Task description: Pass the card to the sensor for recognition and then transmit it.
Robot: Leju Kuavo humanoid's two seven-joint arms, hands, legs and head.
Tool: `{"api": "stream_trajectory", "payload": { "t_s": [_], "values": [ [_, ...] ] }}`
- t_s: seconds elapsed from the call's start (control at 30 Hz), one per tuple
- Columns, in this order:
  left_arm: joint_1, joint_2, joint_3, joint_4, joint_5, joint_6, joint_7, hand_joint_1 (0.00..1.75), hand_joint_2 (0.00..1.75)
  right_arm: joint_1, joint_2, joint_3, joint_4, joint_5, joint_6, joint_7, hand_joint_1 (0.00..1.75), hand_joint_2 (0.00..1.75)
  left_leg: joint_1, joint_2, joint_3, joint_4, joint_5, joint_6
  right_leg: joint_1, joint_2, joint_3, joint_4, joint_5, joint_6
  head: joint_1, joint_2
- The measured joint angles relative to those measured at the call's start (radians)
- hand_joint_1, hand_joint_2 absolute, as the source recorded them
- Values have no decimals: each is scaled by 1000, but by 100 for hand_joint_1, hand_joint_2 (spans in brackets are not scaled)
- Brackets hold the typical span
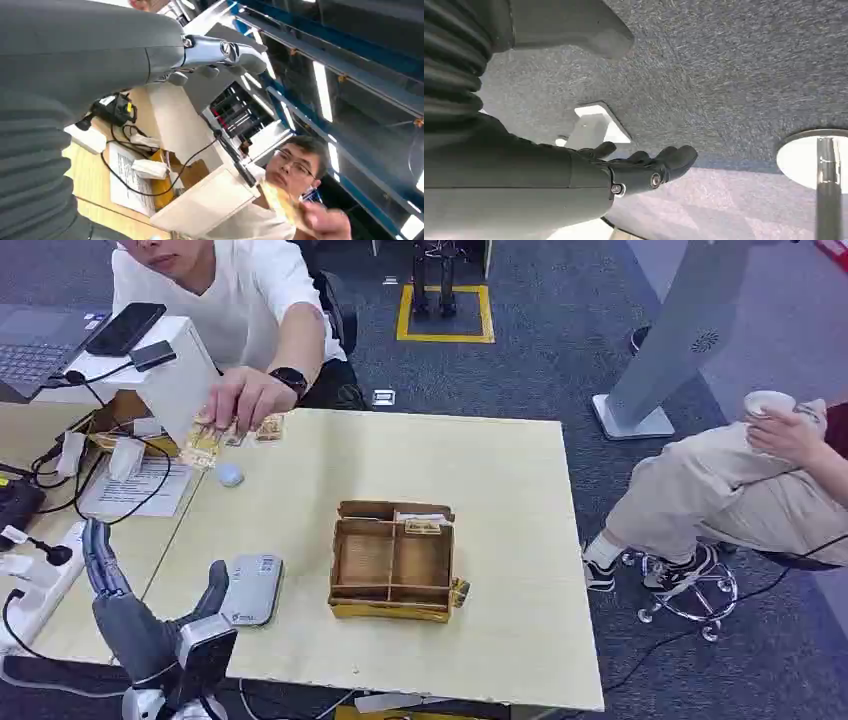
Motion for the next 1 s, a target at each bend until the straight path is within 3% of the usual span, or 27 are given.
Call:
{"api": "stream_trajectory", "payload": {
  "t_s": [0.17,0.53,1.0],
  "values": [
    [-35,4,1,37,-91,0,7,0,175,-30,0,19,0,29,0,16,0,175,0,1,0,0,0,0,0,1,0,0,0,0,0,0],
    [-267,9,54,120,-317,0,77,0,175,-96,0,100,0,86,0,71,0,175,0,1,1,0,2,-1,0,1,0,0,2,-1,0,0],
    [-358,-2,60,152,-305,0,108,0,175,-110,0,132,0,92,0,87,0,175,0,1,-1,0,1,-1,0,1,-1,0,1,-1,0,0]
  ]
}}
